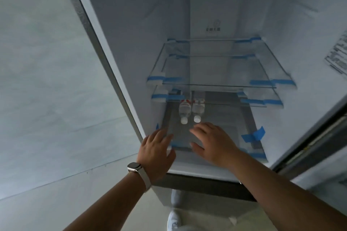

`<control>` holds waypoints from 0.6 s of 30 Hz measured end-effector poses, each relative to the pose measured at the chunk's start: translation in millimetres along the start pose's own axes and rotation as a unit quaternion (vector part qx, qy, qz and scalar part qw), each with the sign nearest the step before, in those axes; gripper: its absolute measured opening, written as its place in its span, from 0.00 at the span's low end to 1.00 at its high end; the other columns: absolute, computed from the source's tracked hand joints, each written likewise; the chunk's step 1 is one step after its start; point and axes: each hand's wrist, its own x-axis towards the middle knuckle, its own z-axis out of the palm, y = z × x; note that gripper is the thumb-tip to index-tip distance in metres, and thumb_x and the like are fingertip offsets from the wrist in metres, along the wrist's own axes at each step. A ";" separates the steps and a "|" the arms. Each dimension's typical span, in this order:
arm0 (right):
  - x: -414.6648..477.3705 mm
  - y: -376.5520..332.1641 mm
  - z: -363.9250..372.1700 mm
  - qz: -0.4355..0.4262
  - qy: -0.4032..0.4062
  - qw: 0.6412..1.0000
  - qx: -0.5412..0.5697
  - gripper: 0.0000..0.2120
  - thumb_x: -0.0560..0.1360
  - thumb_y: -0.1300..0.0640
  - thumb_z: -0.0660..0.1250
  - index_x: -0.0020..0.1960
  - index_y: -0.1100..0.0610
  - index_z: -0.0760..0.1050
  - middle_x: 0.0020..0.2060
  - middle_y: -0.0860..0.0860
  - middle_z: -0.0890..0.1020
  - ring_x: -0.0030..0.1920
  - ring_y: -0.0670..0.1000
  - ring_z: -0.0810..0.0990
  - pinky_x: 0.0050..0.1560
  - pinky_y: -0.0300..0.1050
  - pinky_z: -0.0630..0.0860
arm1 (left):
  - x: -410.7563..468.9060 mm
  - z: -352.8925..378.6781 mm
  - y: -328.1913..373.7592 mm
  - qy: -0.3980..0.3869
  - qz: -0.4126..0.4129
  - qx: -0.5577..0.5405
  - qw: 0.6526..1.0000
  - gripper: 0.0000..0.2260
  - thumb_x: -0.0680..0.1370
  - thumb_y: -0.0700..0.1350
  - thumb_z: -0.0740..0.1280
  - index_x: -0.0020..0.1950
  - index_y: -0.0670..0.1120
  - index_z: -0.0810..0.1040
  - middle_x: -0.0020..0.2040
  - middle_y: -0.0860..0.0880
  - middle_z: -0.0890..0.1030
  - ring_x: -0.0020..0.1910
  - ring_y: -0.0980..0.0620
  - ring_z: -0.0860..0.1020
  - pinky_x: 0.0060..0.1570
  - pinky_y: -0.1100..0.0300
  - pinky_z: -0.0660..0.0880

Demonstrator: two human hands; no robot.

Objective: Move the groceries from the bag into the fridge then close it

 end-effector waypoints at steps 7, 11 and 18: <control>-15.4 -46.3 -2.8 -0.127 -0.019 0.992 0.004 0.29 0.77 0.41 0.49 0.68 0.57 0.72 0.66 0.56 0.75 0.67 0.58 0.72 0.64 0.56 0.72 | -87.3 -19.3 2.7 0.065 -0.119 0.011 0.991 0.23 0.78 0.53 0.66 0.73 0.52 0.70 0.73 0.48 0.71 0.73 0.44 0.67 0.71 0.48 0.63; -21.6 -87.4 -2.0 -0.189 -0.038 0.981 0.010 0.30 0.77 0.39 0.45 0.68 0.56 0.71 0.66 0.54 0.74 0.67 0.56 0.71 0.64 0.54 0.71 | -147.4 -29.3 -4.3 0.077 -0.184 0.036 0.979 0.23 0.78 0.54 0.65 0.73 0.51 0.69 0.73 0.48 0.71 0.73 0.44 0.67 0.71 0.47 0.63; -34.7 -155.1 13.4 -0.290 -0.043 0.956 0.023 0.24 0.80 0.41 0.54 0.69 0.55 0.69 0.68 0.54 0.73 0.67 0.55 0.70 0.65 0.54 0.71 | -238.6 -40.3 -20.2 0.097 -0.275 0.075 0.953 0.25 0.77 0.61 0.55 0.70 0.51 0.71 0.71 0.48 0.73 0.71 0.45 0.69 0.69 0.47 0.66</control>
